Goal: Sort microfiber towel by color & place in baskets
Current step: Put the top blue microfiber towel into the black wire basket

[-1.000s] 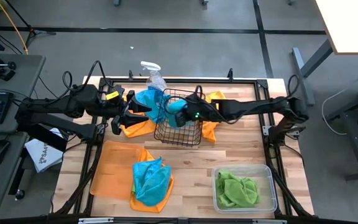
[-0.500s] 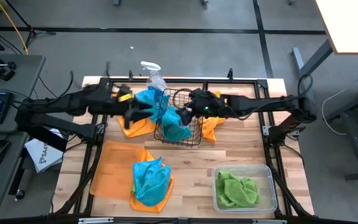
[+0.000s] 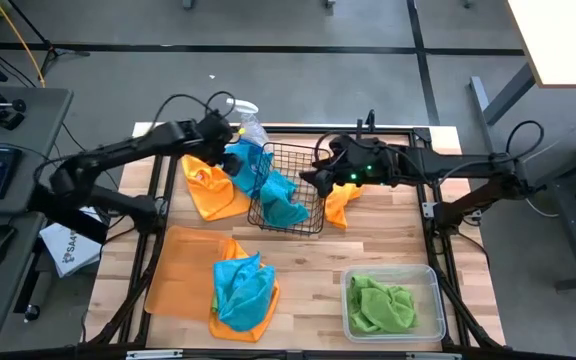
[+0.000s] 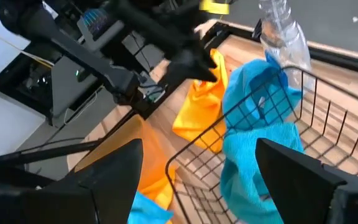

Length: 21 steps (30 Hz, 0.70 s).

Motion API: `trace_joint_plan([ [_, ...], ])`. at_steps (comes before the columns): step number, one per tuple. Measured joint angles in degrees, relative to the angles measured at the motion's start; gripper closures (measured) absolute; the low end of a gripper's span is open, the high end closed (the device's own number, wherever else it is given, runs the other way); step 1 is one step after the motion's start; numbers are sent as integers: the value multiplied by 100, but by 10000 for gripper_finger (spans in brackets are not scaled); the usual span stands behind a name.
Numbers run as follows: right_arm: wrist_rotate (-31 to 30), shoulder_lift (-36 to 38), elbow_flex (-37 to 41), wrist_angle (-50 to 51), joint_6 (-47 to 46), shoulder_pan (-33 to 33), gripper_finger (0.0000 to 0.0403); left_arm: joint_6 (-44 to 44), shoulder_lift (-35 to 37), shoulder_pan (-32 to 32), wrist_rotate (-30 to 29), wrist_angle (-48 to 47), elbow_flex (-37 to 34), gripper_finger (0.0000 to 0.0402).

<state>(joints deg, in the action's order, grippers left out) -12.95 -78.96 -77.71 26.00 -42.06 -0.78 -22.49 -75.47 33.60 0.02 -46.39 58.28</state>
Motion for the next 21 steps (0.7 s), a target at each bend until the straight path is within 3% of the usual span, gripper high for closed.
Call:
trace_joint_plan([
  [9,-31,-70,0,298,-454,253,96,-81,-1119,480,-175,932,-142,188],
  [15,-105,-72,0,297,-691,407,96,66,-1677,508,-648,1291,-142,188],
  [21,-203,-76,0,295,-912,560,96,374,-2046,475,-718,1484,-139,194],
])
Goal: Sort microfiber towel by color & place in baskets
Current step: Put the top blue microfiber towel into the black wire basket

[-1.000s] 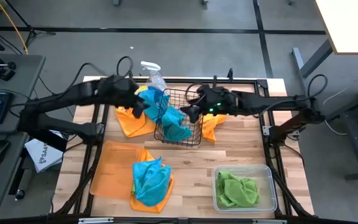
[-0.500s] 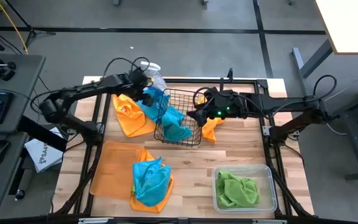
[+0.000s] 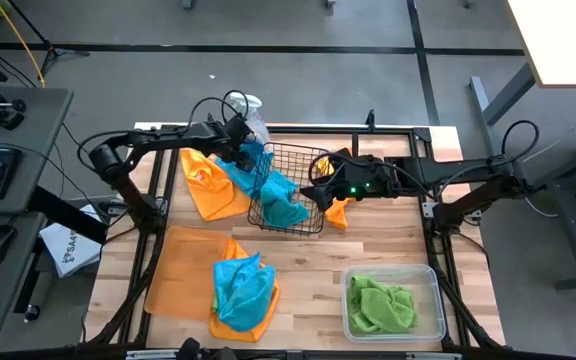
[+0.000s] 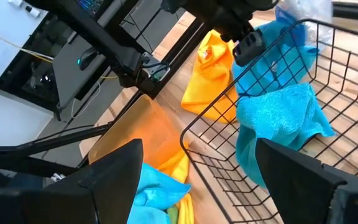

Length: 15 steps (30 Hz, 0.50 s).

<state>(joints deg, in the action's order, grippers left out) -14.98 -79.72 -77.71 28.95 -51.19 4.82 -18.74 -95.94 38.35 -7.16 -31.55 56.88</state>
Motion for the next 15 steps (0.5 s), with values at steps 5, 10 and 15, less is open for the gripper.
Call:
trace_joint_plan([
  [5,-2,0,0,-2,-30,149,96,102,-76,-67,-1,-71,0,293],
  [10,-4,0,0,-2,-108,248,96,190,118,-170,110,-130,-2,389],
  [15,-114,0,0,-2,-99,326,96,241,793,-177,73,-487,-11,400],
])
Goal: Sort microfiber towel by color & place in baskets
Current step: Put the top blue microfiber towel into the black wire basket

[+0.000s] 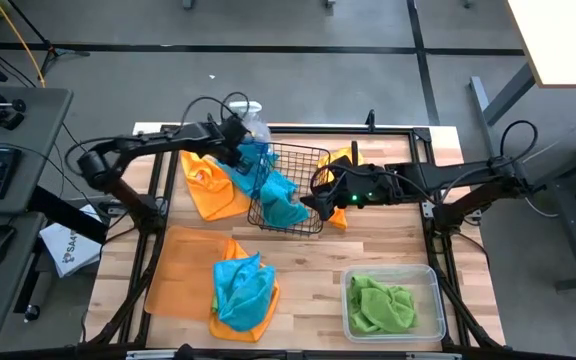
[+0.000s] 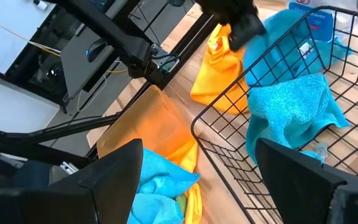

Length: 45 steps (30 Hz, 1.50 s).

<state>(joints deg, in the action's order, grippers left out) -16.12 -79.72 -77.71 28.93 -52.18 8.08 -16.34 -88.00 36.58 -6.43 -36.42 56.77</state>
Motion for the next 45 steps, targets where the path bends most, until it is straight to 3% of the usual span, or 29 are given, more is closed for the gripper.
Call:
trace_joint_plan([
  [8,-15,0,0,-18,112,65,96,-312,2218,-235,-12,-87,2,401],
  [12,-101,7,-1,-128,342,116,96,-416,3279,-710,28,194,36,401],
  [15,-394,51,0,-312,650,151,96,-601,3622,-1236,-1,472,258,401],
  [20,-798,198,-2,-860,1233,112,96,-659,3505,-2158,-468,1365,820,401],
  [23,-933,321,0,-1092,1551,58,96,-253,3157,-2521,-621,2135,1182,401],
  [29,-1136,583,0,-1083,1767,-20,96,522,2189,-2751,-347,3408,2190,401],
  [34,-1283,695,0,-1071,1970,-20,96,919,1550,-2852,18,3431,2999,401],
  [40,-1281,697,0,-1010,2118,-18,96,1093,1440,-2927,-28,2902,2978,401],
  [45,-1274,697,0,-834,2116,-18,96,1082,1440,-3015,-293,3069,2249,401],
])
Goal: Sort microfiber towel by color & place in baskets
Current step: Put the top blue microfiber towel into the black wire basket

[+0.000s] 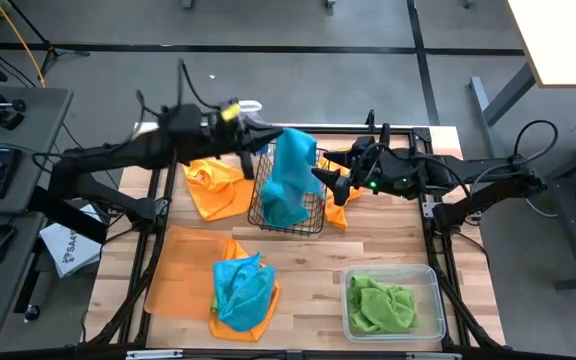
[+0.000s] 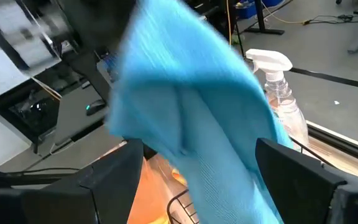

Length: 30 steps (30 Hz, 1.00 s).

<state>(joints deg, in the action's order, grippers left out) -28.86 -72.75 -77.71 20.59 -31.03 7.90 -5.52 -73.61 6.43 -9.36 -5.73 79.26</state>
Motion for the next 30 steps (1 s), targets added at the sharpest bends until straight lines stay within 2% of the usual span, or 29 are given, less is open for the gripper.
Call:
trace_joint_plan([
  [7,13,0,-1,67,0,0,96,-1042,-2,-71,-212,1582,-1860,401],
  [11,105,0,0,67,0,0,96,-1600,47,-160,-532,1524,-2673,401],
  [14,172,0,-1,83,0,0,96,-2078,52,-231,-276,1388,-3064,401],
  [18,192,0,0,100,0,1,96,-2391,5,-283,290,1381,-3236,401],
  [24,208,0,0,100,-147,0,96,-2238,0,-217,885,1295,-3235,391],
  [27,252,0,0,100,-151,0,96,-2107,0,-145,1343,1169,-3175,359],
  [30,295,0,-1,100,-251,1,96,-1915,0,-122,1427,1037,-3029,311],
])
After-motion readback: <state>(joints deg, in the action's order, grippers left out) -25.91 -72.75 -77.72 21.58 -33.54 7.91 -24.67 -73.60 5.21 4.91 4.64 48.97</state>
